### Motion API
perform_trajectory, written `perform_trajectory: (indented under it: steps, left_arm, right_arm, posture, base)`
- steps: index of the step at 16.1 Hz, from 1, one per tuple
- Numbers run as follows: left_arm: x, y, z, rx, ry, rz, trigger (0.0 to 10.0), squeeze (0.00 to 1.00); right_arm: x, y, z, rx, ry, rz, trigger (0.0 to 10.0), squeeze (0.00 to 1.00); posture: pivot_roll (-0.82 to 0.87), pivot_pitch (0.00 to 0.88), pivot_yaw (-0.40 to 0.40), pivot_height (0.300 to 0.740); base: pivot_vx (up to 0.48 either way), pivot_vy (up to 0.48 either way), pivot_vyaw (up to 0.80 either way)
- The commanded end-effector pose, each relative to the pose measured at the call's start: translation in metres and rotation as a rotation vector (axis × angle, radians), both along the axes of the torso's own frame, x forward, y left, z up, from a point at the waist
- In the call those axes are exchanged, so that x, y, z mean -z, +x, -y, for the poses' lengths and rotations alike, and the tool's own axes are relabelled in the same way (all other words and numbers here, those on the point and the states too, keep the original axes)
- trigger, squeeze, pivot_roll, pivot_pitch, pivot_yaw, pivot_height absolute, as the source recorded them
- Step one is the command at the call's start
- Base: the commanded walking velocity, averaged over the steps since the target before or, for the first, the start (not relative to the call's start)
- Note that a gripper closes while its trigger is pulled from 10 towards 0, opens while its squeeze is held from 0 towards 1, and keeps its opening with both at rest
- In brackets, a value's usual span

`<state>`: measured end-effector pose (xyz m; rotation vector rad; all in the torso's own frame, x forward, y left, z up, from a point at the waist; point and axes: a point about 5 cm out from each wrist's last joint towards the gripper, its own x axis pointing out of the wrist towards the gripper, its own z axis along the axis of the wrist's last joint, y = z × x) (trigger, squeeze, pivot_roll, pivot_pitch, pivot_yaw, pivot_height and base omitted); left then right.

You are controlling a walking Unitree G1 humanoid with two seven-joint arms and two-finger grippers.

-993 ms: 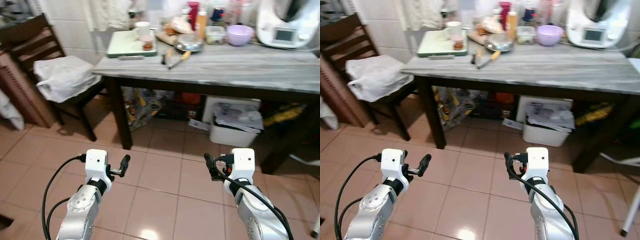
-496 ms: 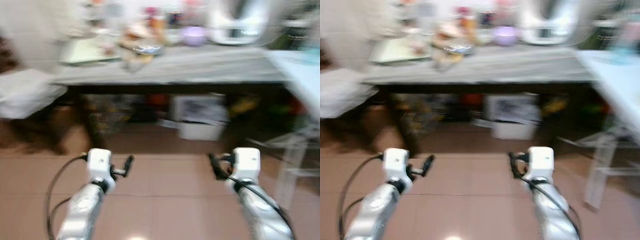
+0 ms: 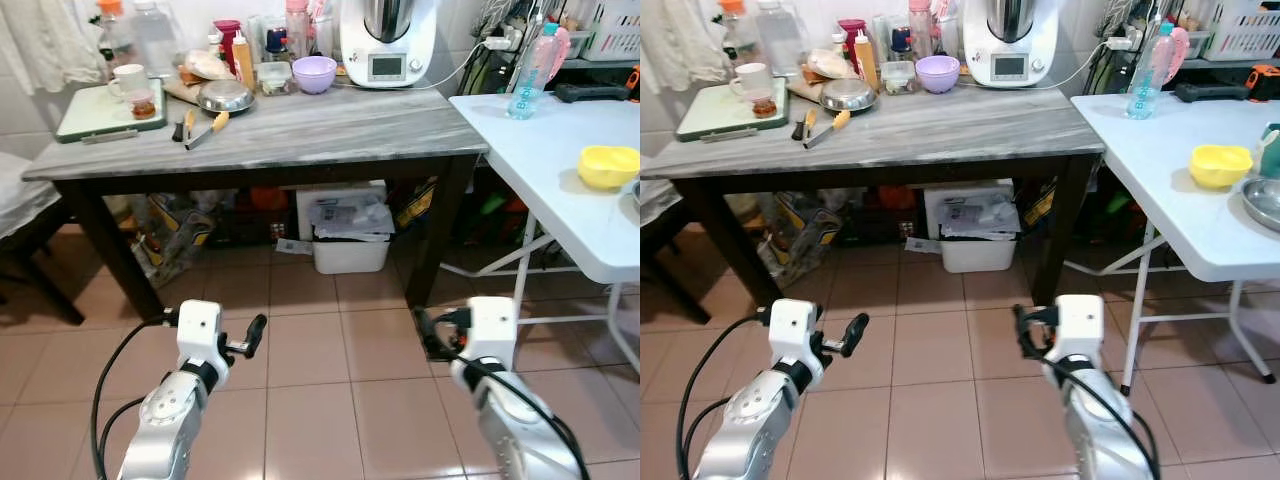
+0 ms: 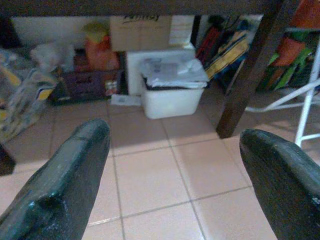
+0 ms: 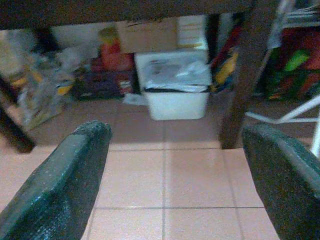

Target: Setting the table

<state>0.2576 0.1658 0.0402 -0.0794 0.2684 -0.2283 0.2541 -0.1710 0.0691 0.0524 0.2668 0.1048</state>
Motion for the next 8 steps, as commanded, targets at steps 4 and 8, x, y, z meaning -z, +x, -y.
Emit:
perform_trajectory:
  steps: [4, 8]
  left_arm:
    - [-0.0056, 0.0011, -0.0053, -0.014, 0.008, 0.018, 10.0, 0.0]
    - [-0.0075, 0.0018, -0.0048, -0.011, 0.007, 0.022, 10.0, 0.0]
  right_arm:
    - [-0.0038, 0.0016, -0.005, -0.026, -0.003, 0.027, 10.0, 0.0]
    - [-0.0027, 0.002, -0.0049, -0.018, 0.002, 0.025, 10.0, 0.0]
  posture:
    - [-0.1, 0.0, 0.049, 0.74]
    - [-0.1, 0.0, 0.051, 0.74]
  base:
    - [0.0, -0.142, 0.53]
    - [0.0, -0.396, 0.56]
